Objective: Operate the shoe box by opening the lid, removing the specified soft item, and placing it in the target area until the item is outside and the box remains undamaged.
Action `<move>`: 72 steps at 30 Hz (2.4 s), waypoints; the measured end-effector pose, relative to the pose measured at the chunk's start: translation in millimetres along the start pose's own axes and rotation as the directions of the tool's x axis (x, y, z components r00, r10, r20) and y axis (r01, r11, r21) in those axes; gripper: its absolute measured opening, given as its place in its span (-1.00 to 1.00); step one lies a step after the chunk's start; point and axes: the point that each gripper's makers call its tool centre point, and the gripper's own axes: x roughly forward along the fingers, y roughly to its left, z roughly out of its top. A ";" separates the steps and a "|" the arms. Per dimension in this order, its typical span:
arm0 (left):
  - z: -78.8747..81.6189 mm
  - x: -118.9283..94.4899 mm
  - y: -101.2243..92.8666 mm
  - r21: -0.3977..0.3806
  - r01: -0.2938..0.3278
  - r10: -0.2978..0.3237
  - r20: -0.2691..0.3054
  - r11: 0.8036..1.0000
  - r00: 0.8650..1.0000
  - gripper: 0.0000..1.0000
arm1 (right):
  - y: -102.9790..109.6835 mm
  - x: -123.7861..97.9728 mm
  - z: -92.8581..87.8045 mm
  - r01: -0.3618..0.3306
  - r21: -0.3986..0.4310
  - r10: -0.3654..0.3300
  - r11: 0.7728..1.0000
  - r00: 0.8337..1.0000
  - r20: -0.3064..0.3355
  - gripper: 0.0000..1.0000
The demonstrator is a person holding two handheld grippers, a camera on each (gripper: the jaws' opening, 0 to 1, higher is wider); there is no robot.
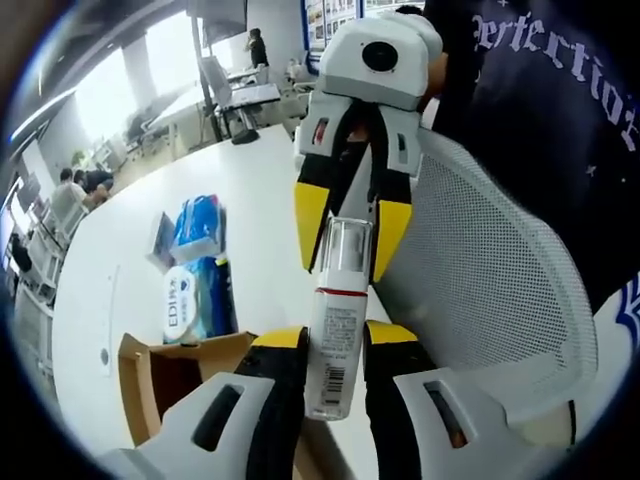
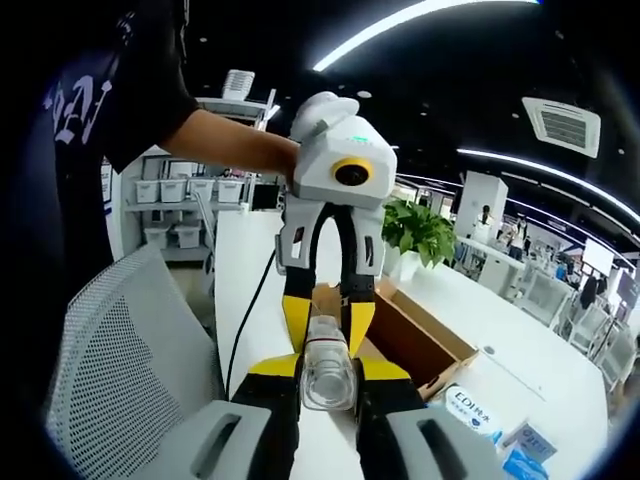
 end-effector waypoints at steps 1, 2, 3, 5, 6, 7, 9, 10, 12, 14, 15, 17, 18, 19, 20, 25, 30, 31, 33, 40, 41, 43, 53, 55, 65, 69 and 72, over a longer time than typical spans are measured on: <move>0.0 0.7 -0.9 -0.003 0.003 -0.003 0.000 1.000 1.000 -0.58 | 0.5 -0.3 0.0 -0.002 0.004 0.002 1.000 1.000 -0.002 -0.69; -0.1 1.2 -1.1 -0.005 0.002 -0.002 -0.001 1.000 1.000 -0.58 | 0.6 -0.4 -0.5 -0.002 0.008 0.002 1.000 1.000 -0.005 -0.69; -0.4 1.9 -1.4 -0.009 0.002 -0.002 -0.003 1.000 1.000 -0.58 | 1.0 -0.5 -1.0 -0.003 0.007 0.003 1.000 1.000 -0.008 -0.69; -0.7 2.8 -1.5 -0.012 0.002 -0.002 -0.005 1.000 1.000 -0.58 | 1.2 -0.3 -1.4 -0.002 0.007 0.002 1.000 1.000 -0.012 -0.70; -0.8 3.0 -1.6 -0.013 0.002 -0.002 -0.007 1.000 1.000 -0.58 | 1.4 -0.3 -1.5 -0.003 0.009 0.003 1.000 1.000 -0.013 -0.70; -0.9 3.2 -1.6 -0.015 0.002 -0.002 -0.008 1.000 1.000 -0.58 | 1.4 -0.4 -1.4 -0.003 0.009 0.003 1.000 1.000 -0.014 -0.70; -0.6 3.1 -1.1 -0.011 -0.002 0.002 -0.008 1.000 1.000 -0.57 | 0.8 -0.8 -0.9 -0.001 0.011 0.001 1.000 1.000 -0.013 -0.70; -0.2 2.9 -0.8 -0.014 -0.003 0.003 -0.008 1.000 1.000 -0.57 | 0.4 -1.0 -0.5 0.000 0.014 0.000 1.000 1.000 -0.013 -0.70; 0.2 2.5 -0.4 -0.016 -0.005 0.004 -0.006 1.000 1.000 -0.57 | -0.1 -1.6 0.3 0.001 0.022 -0.001 1.000 1.000 -0.012 -0.70; 0.9 2.2 0.4 -0.017 -0.010 0.010 -0.002 1.000 1.000 -0.57 | -0.9 -2.2 1.0 0.003 0.022 -0.003 1.000 1.000 -0.010 -0.70; 1.2 2.2 0.6 -0.019 -0.012 0.012 -0.001 1.000 1.000 -0.56 | -1.1 -2.4 1.4 0.003 0.024 -0.003 1.000 1.000 -0.009 -0.70; 2.0 2.3 0.9 -0.022 -0.016 0.016 0.004 1.000 1.000 -0.52 | -2.3 -3.2 2.0 0.008 0.026 -0.007 1.000 1.000 -0.007 -0.70; 2.7 2.7 0.8 -0.034 -0.020 0.020 0.010 0.999 1.000 -0.45 | -3.4 -4.0 2.0 0.011 0.026 -0.010 1.000 1.000 -0.008 -0.70; 2.6 3.0 0.7 -0.041 -0.023 0.023 0.011 0.999 1.000 -0.38 | -3.8 -4.3 2.2 0.010 0.027 -0.010 1.000 1.000 -0.008 -0.70; 3.0 3.6 0.9 -0.045 -0.030 0.031 0.020 0.999 0.999 -0.33 | -4.5 -5.2 2.3 0.010 0.029 -0.010 1.000 1.000 -0.008 -0.70; 3.8 4.0 5.5 -0.104 -0.066 0.073 0.070 0.992 0.995 -0.15 | -6.4 -7.8 1.3 0.007 0.029 -0.006 1.000 1.000 -0.021 -0.70; 5.7 -1.4 15.0 -0.160 -0.130 0.151 0.126 0.979 0.980 0.13 | -10.6 -11.3 1.2 0.003 0.034 -0.002 0.999 0.999 -0.032 -0.70; 5.7 -2.8 17.2 -0.167 -0.143 0.166 0.134 0.976 0.977 0.17 | -11.3 -11.9 1.1 0.003 0.031 -0.002 1.000 0.999 -0.035 -0.70; 7.9 -7.8 22.7 -0.207 -0.178 0.215 0.172 0.962 0.961 0.27 | -14.4 -14.1 1.3 0.005 0.030 -0.004 1.000 0.999 -0.042 -0.70; 7.5 -19.7 31.5 -0.314 -0.249 0.327 0.227 0.916 0.917 0.51 | -27.8 -22.3 0.3 -0.002 0.024 0.005 1.000 0.996 -0.092 -0.70; 6.7 -20.2 31.5 -0.324 -0.254 0.335 0.228 0.912 0.914 0.54 | -29.9 -24.1 0.8 -0.005 0.026 0.008 1.000 0.995 -0.096 -0.70; 5.0 -21.2 31.7 -0.342 -0.267 0.356 0.230 0.901 0.906 0.59 | -32.9 -26.6 1.8 -0.005 0.027 0.007 1.000 0.995 -0.098 -0.70; 1.1 -30.4 32.3 -0.426 -0.314 0.443 0.249 0.849 0.861 0.79 | -52.3 -39.7 3.9 0.005 0.007 -0.004 1.000 0.989 -0.149 -0.70; 0.6 -32.9 33.0 -0.439 -0.324 0.460 0.248 0.838 0.853 0.84 | -55.8 -41.9 4.7 0.005 0.003 -0.004 1.000 0.987 -0.160 -0.70; 0.8 -41.7 29.6 -0.490 -0.361 0.527 0.255 0.793 0.811 0.97 | -84.8 -55.5 17.2 0.016 -0.047 -0.025 0.999 0.978 -0.208 -0.69; -1.4 -44.1 25.8 -0.502 -0.373 0.543 0.246 0.780 0.803 0.98 | -96.6 -58.6 20.9 0.016 -0.082 -0.035 0.996 0.973 -0.229 -0.69; -2.0 -48.3 24.3 -0.516 -0.381 0.559 0.248 0.768 0.791 0.98 | -103.1 -60.3 24.3 0.008 -0.099 -0.032 0.995 0.971 -0.239 -0.69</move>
